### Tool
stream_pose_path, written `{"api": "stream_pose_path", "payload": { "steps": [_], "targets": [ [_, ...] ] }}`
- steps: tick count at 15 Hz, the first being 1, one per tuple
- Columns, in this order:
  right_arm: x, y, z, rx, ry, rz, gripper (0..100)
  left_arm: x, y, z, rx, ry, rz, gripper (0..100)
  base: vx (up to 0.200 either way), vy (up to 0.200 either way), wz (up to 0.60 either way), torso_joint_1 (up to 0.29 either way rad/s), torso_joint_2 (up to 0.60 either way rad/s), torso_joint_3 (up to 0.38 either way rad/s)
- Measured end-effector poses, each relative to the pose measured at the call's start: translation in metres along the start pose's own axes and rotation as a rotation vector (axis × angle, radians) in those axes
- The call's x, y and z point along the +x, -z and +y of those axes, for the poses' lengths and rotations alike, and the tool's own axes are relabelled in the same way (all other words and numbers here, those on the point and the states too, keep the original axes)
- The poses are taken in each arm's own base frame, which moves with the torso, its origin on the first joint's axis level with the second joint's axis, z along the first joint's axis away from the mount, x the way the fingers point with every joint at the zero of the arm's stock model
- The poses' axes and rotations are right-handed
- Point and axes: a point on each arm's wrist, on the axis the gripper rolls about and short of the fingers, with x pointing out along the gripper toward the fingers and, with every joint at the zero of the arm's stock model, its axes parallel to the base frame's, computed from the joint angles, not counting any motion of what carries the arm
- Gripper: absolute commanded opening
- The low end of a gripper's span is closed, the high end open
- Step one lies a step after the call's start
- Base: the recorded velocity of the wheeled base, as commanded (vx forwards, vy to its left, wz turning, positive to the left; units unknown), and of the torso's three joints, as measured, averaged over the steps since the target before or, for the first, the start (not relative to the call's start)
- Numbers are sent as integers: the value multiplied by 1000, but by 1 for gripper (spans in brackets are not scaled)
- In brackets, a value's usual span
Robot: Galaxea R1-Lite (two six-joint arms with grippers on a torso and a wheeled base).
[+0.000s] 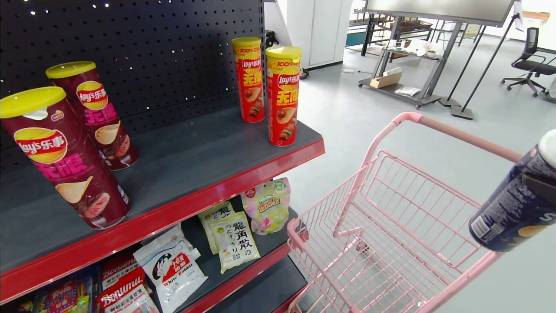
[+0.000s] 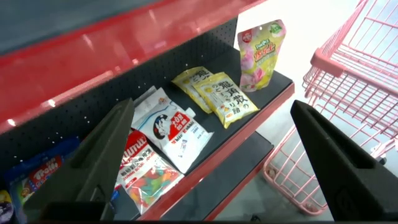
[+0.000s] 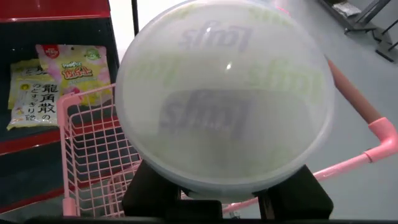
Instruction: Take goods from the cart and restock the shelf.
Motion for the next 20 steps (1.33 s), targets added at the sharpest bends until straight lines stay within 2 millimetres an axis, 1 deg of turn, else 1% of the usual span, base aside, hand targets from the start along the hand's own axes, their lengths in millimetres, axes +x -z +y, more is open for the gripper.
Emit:
{"api": "stream_pose_path", "payload": {
  "steps": [3,6,18,20],
  "targets": [
    [-7,5,-1,4,10,-8,0,0,0,0,0,0,0,100,0,0,0,222,-567,-339],
    [-9,7,-1,4,12,-10,0,0,0,0,-1,0,0,100,0,0,0,180,-429,-256],
    [-6,18,3,-1,1,25,0,0,0,0,-1,0,-1,100,0,0,0,152,-351,-202],
    [-6,20,3,-3,2,31,0,0,0,0,-1,0,0,100,0,0,600,24,-39,-24]
  ]
}}
